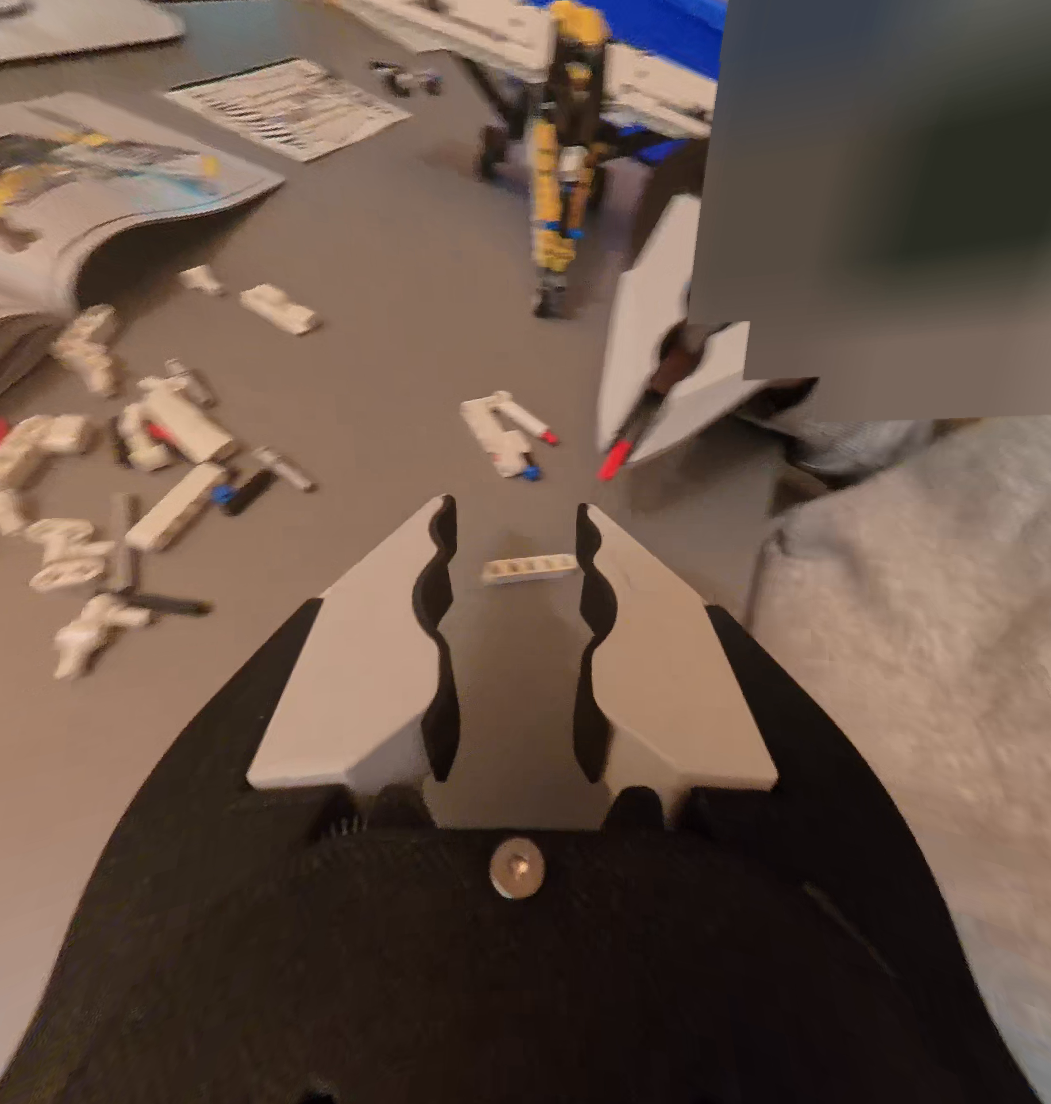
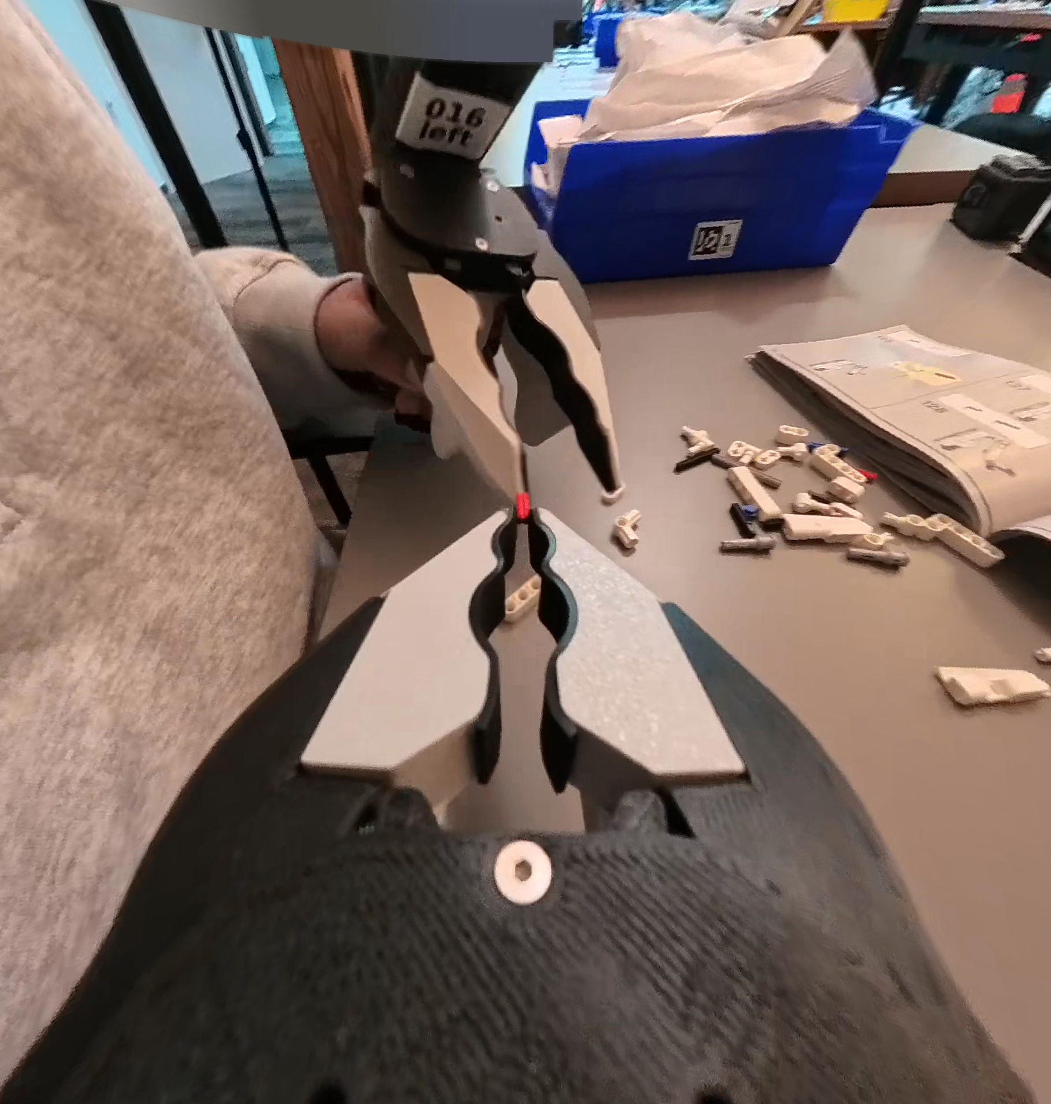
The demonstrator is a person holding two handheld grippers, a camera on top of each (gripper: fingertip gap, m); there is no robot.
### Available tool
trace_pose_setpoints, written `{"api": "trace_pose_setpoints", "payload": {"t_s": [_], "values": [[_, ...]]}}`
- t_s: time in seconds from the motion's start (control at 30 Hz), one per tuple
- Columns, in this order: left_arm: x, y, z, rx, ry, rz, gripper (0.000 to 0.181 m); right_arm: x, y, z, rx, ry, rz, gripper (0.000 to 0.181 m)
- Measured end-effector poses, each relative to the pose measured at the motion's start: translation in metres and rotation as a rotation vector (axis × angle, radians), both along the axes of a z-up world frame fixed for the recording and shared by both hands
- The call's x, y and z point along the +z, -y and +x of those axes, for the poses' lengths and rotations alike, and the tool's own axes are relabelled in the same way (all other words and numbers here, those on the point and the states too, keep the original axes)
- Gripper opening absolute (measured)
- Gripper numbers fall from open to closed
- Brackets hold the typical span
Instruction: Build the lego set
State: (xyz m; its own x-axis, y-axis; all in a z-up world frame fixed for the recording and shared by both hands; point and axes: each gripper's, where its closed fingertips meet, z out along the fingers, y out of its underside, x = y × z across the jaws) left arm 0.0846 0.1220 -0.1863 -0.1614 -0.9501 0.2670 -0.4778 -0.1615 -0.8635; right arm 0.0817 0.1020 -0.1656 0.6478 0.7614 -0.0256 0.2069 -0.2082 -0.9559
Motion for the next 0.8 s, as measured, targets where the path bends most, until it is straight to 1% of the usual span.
{"api": "trace_pose_setpoints", "payload": {"t_s": [0.07, 0.1, 0.2, 0.23, 0.33, 0.37, 0.4, 0.43, 0.53, 0.63, 0.7, 0.8], "values": [[-0.015, -0.028, 0.001, 0.139, -0.085, 0.059, 0.039, 0.002, -0.003, 0.007, -0.037, -0.022, 0.002, 0.002], [-0.023, -0.035, 0.001, 0.167, -0.133, 0.092, 0.041, 0.003, -0.004, 0.010, -0.052, -0.031, 0.002, 0.002], [-0.043, -0.047, -0.001, 0.200, -0.266, 0.211, 0.043, 0.003, -0.007, 0.015, -0.085, -0.042, -0.002, 0.002], [-0.049, -0.049, -0.002, 0.198, -0.309, 0.245, 0.048, 0.004, -0.008, 0.016, -0.092, -0.045, -0.002, 0.002], [-0.049, -0.049, 0.001, 0.188, -0.316, 0.232, 0.046, 0.005, -0.009, 0.019, -0.107, -0.055, -0.004, 0.002], [-0.049, -0.049, 0.002, 0.184, -0.317, 0.220, 0.039, 0.005, -0.010, 0.020, -0.115, -0.057, -0.005, 0.002], [-0.048, -0.048, 0.002, 0.170, -0.317, 0.208, 0.025, 0.004, -0.011, 0.022, -0.124, -0.056, -0.006, 0.002], [-0.048, -0.046, 0.002, 0.153, -0.315, 0.196, 0.016, 0.004, -0.012, 0.023, -0.135, -0.055, -0.008, 0.002], [-0.048, -0.044, 0.002, 0.141, -0.304, 0.202, 0.016, 0.002, -0.015, 0.028, -0.162, -0.047, -0.023, 0.002], [-0.045, -0.039, 0.000, 0.114, -0.274, 0.193, 0.015, -0.006, -0.018, 0.028, -0.167, -0.027, -0.079, 0.002], [-0.031, -0.030, 0.002, 0.072, -0.178, 0.184, 0.015, -0.007, -0.019, 0.026, -0.160, -0.028, -0.104, 0.002], [-0.005, -0.010, 0.006, -0.015, -0.003, 0.156, 0.016, -0.004, -0.020, 0.022, -0.133, -0.074, -0.135, 0.002]]}}
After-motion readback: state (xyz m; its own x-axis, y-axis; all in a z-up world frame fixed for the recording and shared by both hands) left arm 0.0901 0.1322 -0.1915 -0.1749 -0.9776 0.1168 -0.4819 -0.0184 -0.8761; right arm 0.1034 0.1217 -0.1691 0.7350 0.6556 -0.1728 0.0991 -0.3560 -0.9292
